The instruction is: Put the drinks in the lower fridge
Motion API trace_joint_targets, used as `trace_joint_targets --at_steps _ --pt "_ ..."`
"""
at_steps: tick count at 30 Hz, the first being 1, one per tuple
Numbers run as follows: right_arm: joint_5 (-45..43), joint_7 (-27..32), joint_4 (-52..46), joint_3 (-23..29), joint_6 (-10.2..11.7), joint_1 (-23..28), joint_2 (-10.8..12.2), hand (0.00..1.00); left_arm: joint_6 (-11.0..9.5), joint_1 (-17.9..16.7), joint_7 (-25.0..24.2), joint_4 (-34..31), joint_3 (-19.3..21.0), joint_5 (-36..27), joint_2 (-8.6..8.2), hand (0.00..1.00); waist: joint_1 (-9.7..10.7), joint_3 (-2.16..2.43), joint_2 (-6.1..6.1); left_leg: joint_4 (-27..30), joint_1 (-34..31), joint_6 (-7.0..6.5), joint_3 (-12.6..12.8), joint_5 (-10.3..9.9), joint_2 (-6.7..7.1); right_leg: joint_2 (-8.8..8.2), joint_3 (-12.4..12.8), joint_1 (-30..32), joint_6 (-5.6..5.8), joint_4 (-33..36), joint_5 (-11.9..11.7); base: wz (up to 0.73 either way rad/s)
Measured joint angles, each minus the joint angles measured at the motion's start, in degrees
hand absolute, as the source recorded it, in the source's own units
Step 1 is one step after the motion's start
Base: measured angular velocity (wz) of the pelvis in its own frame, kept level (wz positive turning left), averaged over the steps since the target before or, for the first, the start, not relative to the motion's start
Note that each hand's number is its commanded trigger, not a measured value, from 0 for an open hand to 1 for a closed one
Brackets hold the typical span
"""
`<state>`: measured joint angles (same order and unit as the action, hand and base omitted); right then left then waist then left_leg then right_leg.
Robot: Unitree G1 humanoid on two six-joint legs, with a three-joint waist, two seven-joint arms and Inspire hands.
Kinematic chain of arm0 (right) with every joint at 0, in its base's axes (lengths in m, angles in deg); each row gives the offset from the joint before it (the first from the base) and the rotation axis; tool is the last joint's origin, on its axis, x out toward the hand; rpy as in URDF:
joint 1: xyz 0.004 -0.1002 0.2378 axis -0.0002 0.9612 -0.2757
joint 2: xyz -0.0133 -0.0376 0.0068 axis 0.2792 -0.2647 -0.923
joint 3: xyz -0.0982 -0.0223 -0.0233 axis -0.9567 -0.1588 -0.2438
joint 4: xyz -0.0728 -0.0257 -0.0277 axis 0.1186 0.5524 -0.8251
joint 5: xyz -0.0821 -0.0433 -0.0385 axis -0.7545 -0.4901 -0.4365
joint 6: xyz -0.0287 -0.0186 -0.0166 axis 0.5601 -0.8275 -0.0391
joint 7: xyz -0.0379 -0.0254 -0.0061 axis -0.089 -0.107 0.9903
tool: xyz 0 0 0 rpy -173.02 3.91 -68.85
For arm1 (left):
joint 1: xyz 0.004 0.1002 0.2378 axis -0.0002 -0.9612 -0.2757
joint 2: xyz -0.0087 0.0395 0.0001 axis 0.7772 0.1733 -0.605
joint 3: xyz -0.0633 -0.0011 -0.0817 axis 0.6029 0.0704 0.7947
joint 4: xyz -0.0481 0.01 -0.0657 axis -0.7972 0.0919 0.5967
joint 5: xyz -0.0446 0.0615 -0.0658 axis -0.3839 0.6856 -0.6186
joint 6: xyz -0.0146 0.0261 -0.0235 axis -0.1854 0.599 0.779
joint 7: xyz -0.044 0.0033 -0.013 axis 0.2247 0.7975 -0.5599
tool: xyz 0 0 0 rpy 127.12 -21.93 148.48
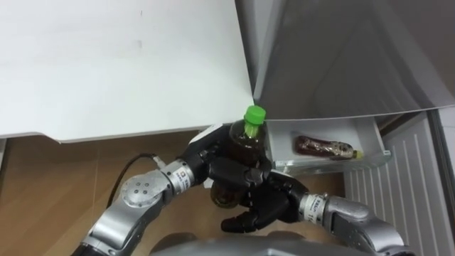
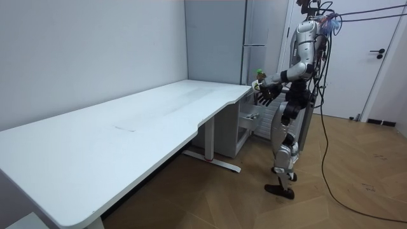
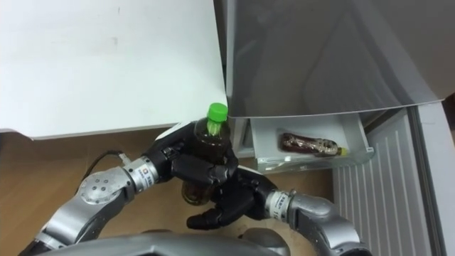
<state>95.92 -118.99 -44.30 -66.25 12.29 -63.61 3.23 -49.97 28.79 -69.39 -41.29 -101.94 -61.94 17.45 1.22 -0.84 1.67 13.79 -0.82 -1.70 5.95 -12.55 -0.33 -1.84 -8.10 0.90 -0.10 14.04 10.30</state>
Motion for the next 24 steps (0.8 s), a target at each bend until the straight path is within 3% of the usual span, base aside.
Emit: trace_joint_targets --at_steps 9,13,23,24 --pt "0.0 2.5 1.0 0.0 0.0 -0.4 0.1 1.00 -0.2 0.9 -0.2 -0.6 -2.3 0.0 -0.08 1.00 -0.1 0.01 0.03 0.7 -0.6 -0.03 0.0 0.0 -0.11 -0.06 -0.5 0.5 0.00 0.2 0.0 0.00" --pt "0.4 2.9 1.0 -0.4 0.0 -0.3 0.1 1.00 -1.6 1.1 -0.8 -0.6 -3.0 0.9 -0.05 1.00 -0.2 0.02 0.05 0.8 -0.7 -0.03 0.0 0.0 -0.11 -0.08 -0.5 0.6 0.00 0.6 0.0 0.00" --pt "0.6 3.3 1.0 -1.2 0.1 -0.2 0.3 1.00 -1.6 1.1 -2.5 -0.6 -3.1 0.9 -0.22 1.00 -0.2 0.17 0.24 1.5 -1.5 -0.05 0.0 0.0 -0.14 -0.09 -0.6 1.3 -0.04 0.7 0.0 0.00" --pt "0.6 3.3 1.0 -1.2 0.1 -0.2 0.3 1.00 -1.6 1.1 -2.6 -0.6 -3.1 0.9 -0.22 0.81 -0.2 0.19 0.27 1.5 -1.5 -0.05 0.0 0.0 -0.14 -0.09 -0.6 1.3 -0.04 0.7 0.0 0.00"
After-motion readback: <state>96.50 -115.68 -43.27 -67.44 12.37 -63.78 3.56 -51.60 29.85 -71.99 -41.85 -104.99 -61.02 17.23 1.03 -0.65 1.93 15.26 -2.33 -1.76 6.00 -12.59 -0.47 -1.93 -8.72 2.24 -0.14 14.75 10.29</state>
